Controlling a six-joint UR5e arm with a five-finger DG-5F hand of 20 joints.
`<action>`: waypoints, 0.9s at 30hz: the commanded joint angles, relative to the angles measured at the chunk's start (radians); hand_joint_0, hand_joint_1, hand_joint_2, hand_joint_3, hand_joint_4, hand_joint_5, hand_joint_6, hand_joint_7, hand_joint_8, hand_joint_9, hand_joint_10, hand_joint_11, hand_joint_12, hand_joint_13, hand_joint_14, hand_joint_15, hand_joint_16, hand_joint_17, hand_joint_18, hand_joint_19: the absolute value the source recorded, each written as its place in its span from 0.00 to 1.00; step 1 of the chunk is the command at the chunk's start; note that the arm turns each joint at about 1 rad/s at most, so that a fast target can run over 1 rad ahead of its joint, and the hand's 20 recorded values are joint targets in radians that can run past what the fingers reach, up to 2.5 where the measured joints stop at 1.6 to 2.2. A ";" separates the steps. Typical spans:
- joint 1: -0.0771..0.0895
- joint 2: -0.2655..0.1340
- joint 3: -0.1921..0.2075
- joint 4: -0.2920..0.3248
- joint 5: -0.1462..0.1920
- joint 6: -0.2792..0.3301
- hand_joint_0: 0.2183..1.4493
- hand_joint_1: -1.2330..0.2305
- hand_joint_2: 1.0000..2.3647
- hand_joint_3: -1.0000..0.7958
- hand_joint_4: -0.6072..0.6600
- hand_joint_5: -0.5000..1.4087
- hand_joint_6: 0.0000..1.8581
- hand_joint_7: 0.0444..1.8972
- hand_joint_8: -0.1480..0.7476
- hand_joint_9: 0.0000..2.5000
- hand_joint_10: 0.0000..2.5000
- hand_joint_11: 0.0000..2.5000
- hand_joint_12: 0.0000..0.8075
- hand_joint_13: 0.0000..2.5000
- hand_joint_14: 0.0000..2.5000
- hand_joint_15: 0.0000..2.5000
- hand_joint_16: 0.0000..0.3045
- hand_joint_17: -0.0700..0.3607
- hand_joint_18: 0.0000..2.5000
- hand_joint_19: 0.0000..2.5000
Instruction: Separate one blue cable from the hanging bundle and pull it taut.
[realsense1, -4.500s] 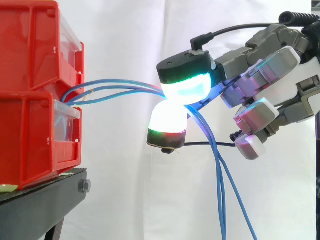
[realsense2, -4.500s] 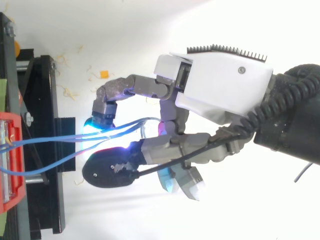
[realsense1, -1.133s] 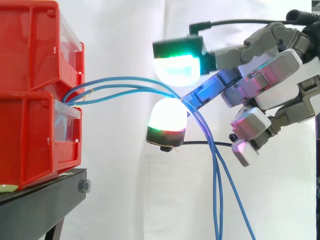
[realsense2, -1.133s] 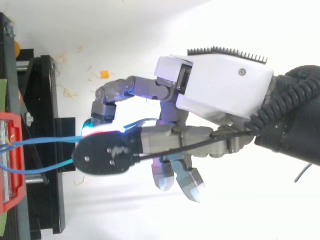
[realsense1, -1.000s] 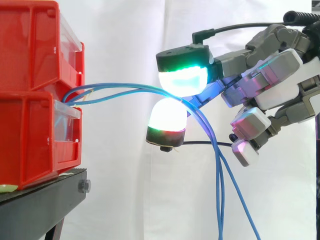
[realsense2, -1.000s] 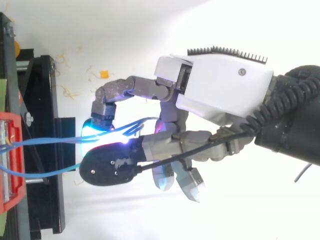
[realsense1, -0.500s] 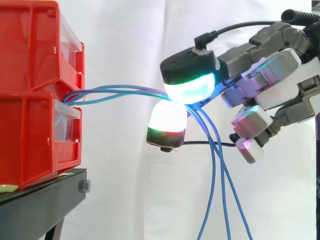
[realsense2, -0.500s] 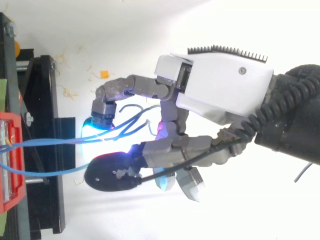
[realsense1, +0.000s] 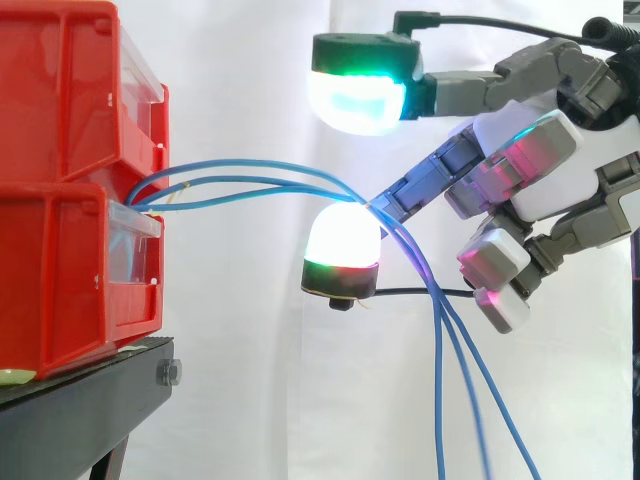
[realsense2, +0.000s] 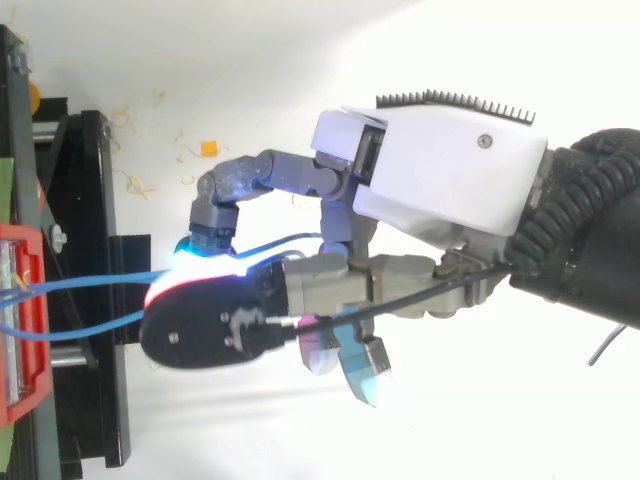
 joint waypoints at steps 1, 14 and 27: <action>-0.001 0.000 0.000 -0.004 0.000 0.000 0.26 0.63 0.00 0.28 0.56 0.33 0.27 0.59 0.32 0.80 0.01 0.16 0.35 0.56 0.01 0.24 0.22 0.50 0.41 0.24; -0.001 0.000 0.000 -0.008 -0.001 0.000 0.43 0.39 0.01 0.38 0.59 0.34 0.27 0.60 0.29 0.84 0.01 0.19 0.35 0.58 0.01 0.24 0.18 0.44 0.40 0.26; -0.001 0.000 0.000 -0.008 -0.001 -0.002 0.29 0.15 0.01 0.47 0.59 0.32 0.27 0.65 0.44 0.75 0.01 0.18 0.44 0.52 0.01 0.23 0.28 0.60 0.44 0.20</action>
